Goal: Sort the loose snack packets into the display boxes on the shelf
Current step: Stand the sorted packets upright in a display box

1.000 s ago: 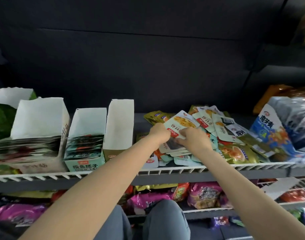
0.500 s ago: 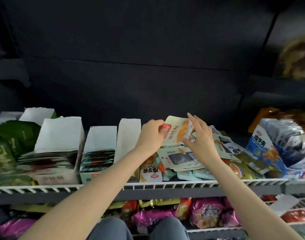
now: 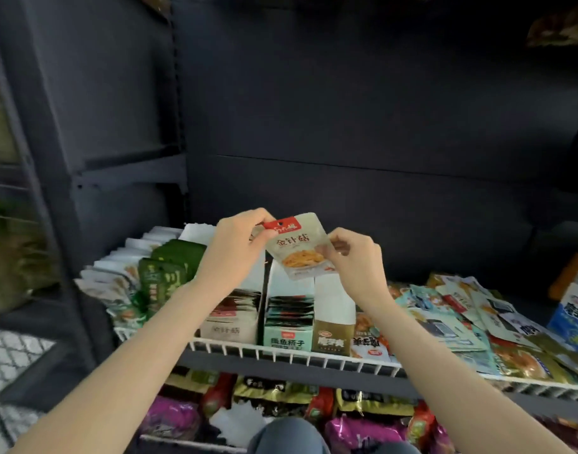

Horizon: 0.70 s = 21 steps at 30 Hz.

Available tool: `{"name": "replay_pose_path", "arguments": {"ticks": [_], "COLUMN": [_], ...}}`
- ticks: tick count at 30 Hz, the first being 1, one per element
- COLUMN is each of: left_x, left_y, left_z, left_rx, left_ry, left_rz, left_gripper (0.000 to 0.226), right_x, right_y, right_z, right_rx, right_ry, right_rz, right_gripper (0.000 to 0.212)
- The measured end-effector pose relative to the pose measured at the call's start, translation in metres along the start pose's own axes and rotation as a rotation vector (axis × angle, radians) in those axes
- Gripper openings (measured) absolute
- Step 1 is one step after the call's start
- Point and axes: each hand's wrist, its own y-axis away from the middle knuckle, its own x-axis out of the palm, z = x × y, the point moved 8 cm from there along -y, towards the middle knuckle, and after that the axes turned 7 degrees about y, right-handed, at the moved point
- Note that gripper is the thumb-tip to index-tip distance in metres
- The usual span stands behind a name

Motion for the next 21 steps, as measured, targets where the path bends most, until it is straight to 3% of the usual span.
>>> {"name": "replay_pose_path", "arguments": {"ticks": [5, 9, 13, 15, 18, 21], "left_x": [-0.057, -0.071, -0.064, -0.055, -0.041, -0.029], "left_y": [0.012, 0.019, 0.026, 0.028, 0.027, 0.026], "left_z": [0.031, 0.057, 0.084, 0.09, 0.095, 0.1], "left_rx": [0.071, 0.04, -0.049, -0.07, -0.071, -0.099], "left_ry": [-0.168, -0.25, -0.278, -0.306, -0.368, -0.427], "left_rz": [-0.103, -0.03, 0.104, 0.173, 0.231, 0.282], "left_gripper": [0.009, 0.015, 0.02, 0.022, 0.022, 0.022], "right_x": [0.065, 0.101, 0.127, 0.128, 0.121, 0.13], "right_y": [-0.012, -0.009, -0.004, -0.003, -0.004, -0.005], "right_z": [0.047, 0.058, 0.05, 0.052, 0.056, 0.044], "right_rx": [-0.048, -0.039, -0.057, -0.1, -0.136, -0.114], "right_ry": [0.075, 0.083, 0.217, 0.161, 0.041, 0.181], "right_rz": [0.067, 0.151, 0.295, 0.317, 0.258, 0.343], "right_gripper": [0.02, 0.042, 0.025, 0.01, 0.011, 0.015]}}
